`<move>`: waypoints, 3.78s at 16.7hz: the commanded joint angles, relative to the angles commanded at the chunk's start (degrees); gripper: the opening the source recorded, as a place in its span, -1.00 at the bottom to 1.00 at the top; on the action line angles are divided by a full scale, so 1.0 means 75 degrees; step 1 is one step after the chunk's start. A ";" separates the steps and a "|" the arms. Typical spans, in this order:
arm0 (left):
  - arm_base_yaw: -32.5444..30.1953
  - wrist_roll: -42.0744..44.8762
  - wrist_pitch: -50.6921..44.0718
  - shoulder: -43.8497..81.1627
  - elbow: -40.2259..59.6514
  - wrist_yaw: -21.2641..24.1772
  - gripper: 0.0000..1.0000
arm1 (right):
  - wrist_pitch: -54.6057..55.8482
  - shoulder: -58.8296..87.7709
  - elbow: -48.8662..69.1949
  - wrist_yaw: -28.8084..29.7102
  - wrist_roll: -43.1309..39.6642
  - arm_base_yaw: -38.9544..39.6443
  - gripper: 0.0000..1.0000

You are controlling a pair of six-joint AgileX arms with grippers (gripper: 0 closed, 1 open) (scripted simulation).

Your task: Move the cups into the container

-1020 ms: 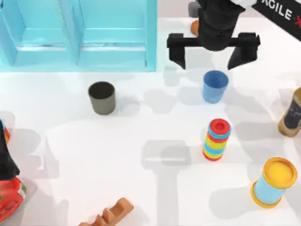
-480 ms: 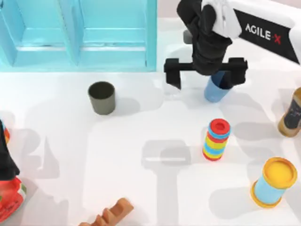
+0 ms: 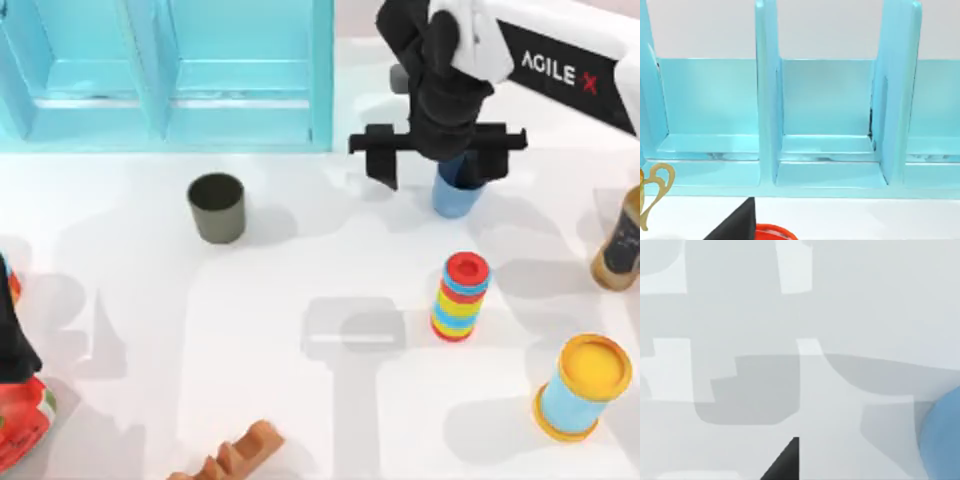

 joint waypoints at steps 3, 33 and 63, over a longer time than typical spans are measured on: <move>0.0000 0.0000 0.0000 0.0000 0.0000 0.0000 1.00 | 0.0000 0.0000 0.0000 0.0000 0.0000 0.0000 -0.36; 0.0000 0.0000 0.0000 0.0000 0.0000 0.0000 1.00 | -0.1700 -0.1656 0.0262 -0.0309 -0.1584 -0.1512 -1.00; 0.0000 0.0000 0.0000 0.0000 0.0000 0.0000 1.00 | -0.1929 -0.8063 -0.7237 -0.0666 -0.7160 -0.7048 -1.00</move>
